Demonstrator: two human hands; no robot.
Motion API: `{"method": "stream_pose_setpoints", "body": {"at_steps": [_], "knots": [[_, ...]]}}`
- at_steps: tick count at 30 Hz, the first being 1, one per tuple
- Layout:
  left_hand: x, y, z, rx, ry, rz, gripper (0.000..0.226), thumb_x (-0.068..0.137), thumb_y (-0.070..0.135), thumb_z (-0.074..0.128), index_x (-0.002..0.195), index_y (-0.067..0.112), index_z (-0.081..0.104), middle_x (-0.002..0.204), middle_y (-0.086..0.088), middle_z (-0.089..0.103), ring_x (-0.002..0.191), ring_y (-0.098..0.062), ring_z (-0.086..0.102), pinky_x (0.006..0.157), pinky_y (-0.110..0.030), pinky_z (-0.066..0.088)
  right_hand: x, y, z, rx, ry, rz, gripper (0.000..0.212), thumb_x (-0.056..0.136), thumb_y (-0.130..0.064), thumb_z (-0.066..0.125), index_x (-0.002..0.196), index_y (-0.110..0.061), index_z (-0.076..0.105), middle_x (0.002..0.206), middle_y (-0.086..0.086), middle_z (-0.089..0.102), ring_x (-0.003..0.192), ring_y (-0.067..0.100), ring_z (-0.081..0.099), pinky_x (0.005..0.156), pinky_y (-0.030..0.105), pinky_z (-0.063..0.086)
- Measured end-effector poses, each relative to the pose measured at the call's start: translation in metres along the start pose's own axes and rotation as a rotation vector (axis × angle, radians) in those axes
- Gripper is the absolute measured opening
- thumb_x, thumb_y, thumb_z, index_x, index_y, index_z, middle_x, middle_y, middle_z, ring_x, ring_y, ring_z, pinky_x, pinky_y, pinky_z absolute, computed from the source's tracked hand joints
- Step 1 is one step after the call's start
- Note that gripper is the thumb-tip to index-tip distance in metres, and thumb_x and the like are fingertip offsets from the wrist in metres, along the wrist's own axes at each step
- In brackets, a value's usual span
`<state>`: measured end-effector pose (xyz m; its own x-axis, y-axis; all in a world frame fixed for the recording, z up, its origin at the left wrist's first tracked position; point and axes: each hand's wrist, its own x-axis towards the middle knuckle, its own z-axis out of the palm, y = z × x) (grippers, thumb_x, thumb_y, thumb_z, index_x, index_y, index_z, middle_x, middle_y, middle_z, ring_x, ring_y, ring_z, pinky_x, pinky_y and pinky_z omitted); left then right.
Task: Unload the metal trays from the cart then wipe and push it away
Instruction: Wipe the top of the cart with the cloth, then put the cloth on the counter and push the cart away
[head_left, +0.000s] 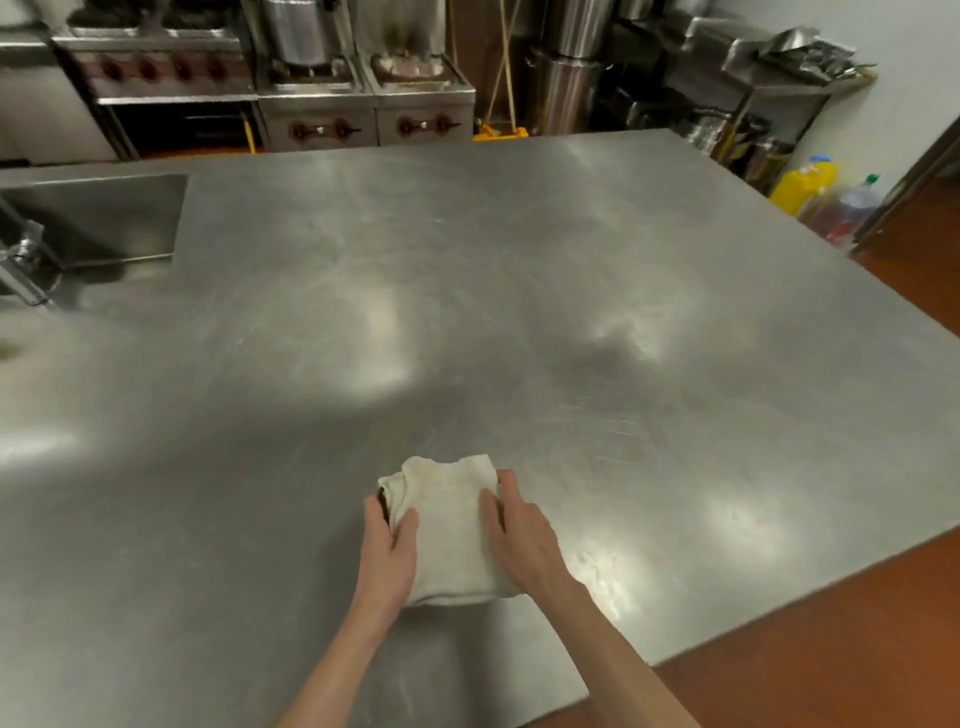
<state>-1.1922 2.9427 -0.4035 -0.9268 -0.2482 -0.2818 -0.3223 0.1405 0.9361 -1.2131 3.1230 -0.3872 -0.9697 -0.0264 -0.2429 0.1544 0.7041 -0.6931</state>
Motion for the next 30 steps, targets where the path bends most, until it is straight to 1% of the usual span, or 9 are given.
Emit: {"method": "stream_pose_setpoints", "body": {"at_steps": [1,3,6,9,16,20,22,27,30], "knots": [[0.003,-0.007,0.003,0.031,-0.002,-0.009,0.018,0.108,0.01,0.052,0.123,0.018,0.045,0.117,0.013,0.063,0.101,0.01,0.061,0.085,-0.021,0.049,0.006,0.006,0.003,-0.007,-0.012,0.006,0.008,0.11,-0.042,0.033,0.11,-0.034,0.034,0.072,-0.009,0.056,0.063,0.011,0.055,0.054,0.028,0.034],[0.009,-0.022,0.008,0.099,0.004,-0.047,0.014,0.108,0.018,0.054,0.119,0.019,0.046,0.114,0.008,0.067,0.103,-0.008,0.066,0.09,-0.04,0.052,0.015,0.016,0.011,-0.006,-0.041,0.032,0.011,0.11,-0.041,0.032,0.109,-0.031,0.035,0.074,-0.007,0.058,0.065,0.01,0.055,0.054,0.026,0.034],[0.012,-0.04,0.015,0.195,0.044,-0.126,0.014,0.107,0.025,0.056,0.115,0.021,0.045,0.103,-0.001,0.069,0.098,-0.032,0.067,0.089,-0.049,0.054,0.022,0.032,0.022,-0.005,-0.098,0.064,0.014,0.111,-0.041,0.032,0.111,-0.028,0.036,0.074,-0.004,0.059,0.064,0.014,0.055,0.055,0.029,0.037],[0.012,-0.05,0.024,0.25,0.082,-0.171,0.026,0.105,0.024,0.06,0.126,0.022,0.047,0.111,0.0,0.07,0.106,-0.036,0.067,0.091,-0.047,0.053,0.028,0.043,0.03,-0.024,-0.149,0.084,0.018,0.11,-0.041,0.033,0.119,-0.026,0.038,0.075,-0.001,0.061,0.066,0.019,0.059,0.058,0.035,0.043],[0.007,-0.064,0.042,0.396,0.135,-0.289,0.054,0.096,0.024,0.071,0.14,0.02,0.04,0.127,-0.004,0.068,0.116,-0.036,0.067,0.088,-0.041,0.052,0.03,0.066,0.036,-0.202,-0.195,0.051,0.031,0.108,-0.036,0.045,0.132,-0.018,0.039,0.075,-0.008,0.054,0.062,0.011,0.052,0.051,0.025,0.034],[0.006,-0.07,0.041,0.433,0.194,-0.274,0.069,0.088,0.028,0.079,0.142,0.022,0.036,0.135,-0.002,0.06,0.123,-0.032,0.061,0.09,-0.045,0.053,0.031,0.074,0.035,-0.276,-0.179,0.035,0.038,0.103,-0.045,0.053,0.13,-0.022,0.041,0.104,-0.002,0.065,0.087,0.022,0.067,0.068,0.033,0.049],[0.005,-0.07,0.038,0.444,0.227,-0.249,0.073,0.088,0.03,0.08,0.146,0.019,0.038,0.139,-0.005,0.055,0.13,-0.032,0.053,0.098,-0.047,0.05,0.029,0.079,0.033,-0.258,-0.143,0.022,0.036,0.1,-0.047,0.056,0.124,-0.023,0.044,0.109,-0.004,0.062,0.094,0.022,0.065,0.074,0.035,0.052],[-0.001,-0.059,0.025,0.371,0.366,-0.116,0.048,0.104,0.035,0.061,0.147,0.017,0.052,0.143,-0.006,0.055,0.137,-0.03,0.045,0.112,-0.04,0.037,0.022,0.079,0.025,0.034,0.021,-0.008,0.027,0.106,-0.045,0.045,0.122,-0.026,0.056,0.102,-0.01,0.061,0.094,0.013,0.06,0.078,0.032,0.051],[-0.009,-0.045,0.012,0.206,0.37,-0.042,0.044,0.111,0.034,0.049,0.152,0.018,0.051,0.152,0.0,0.053,0.146,-0.021,0.043,0.114,-0.029,0.032,0.012,0.068,0.011,0.298,0.069,-0.028,0.032,0.109,-0.046,0.04,0.127,-0.029,0.06,0.117,-0.016,0.065,0.107,0.003,0.063,0.091,0.028,0.051]]}}
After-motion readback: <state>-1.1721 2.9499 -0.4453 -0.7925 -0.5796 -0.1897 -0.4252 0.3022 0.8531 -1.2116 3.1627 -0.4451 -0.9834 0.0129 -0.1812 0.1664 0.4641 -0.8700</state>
